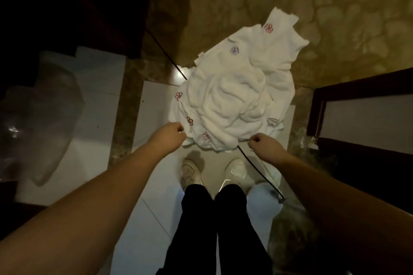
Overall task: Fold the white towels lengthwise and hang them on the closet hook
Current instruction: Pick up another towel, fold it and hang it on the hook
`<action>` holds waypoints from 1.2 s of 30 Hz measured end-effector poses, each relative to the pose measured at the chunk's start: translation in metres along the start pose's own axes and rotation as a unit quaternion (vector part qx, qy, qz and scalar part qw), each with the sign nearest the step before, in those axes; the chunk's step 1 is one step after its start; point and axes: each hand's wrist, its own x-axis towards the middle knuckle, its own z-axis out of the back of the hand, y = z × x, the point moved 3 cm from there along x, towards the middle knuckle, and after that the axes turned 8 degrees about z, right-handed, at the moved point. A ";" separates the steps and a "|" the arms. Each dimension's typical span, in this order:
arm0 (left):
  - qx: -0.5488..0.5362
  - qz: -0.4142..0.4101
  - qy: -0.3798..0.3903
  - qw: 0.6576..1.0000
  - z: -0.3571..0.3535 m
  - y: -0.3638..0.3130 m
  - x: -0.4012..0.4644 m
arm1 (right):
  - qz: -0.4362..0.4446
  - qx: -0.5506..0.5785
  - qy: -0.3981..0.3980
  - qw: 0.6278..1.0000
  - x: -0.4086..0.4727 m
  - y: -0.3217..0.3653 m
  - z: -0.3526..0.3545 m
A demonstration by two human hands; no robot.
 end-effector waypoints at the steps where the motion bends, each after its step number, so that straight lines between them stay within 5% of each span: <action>1: -0.003 0.007 0.004 1.000 -0.009 0.000 0.019 | -0.001 0.004 0.000 1.000 0.020 -0.004 -0.001; 7: -0.067 0.045 0.024 0.996 -0.067 -0.014 0.109 | -0.030 0.143 -0.081 0.986 0.129 -0.012 -0.005; 13: -0.140 -0.012 0.019 0.990 -0.098 -0.047 0.166 | -0.092 0.351 -0.120 0.924 0.197 -0.026 -0.016; 21: -0.192 0.028 0.078 0.978 -0.105 -0.044 0.172 | -0.180 0.482 -0.111 0.850 0.202 -0.044 -0.023; 26: -0.182 -0.005 0.078 0.980 -0.093 -0.043 0.139 | -0.141 0.467 -0.090 0.868 0.152 -0.032 -0.026; 32: -0.265 -0.034 0.085 0.960 -0.090 -0.048 0.064 | 0.004 0.214 -0.079 0.974 0.064 -0.013 -0.021; 36: -0.364 -0.031 0.099 0.926 -0.073 -0.059 0.014 | 0.109 0.090 -0.123 0.982 0.007 0.017 -0.003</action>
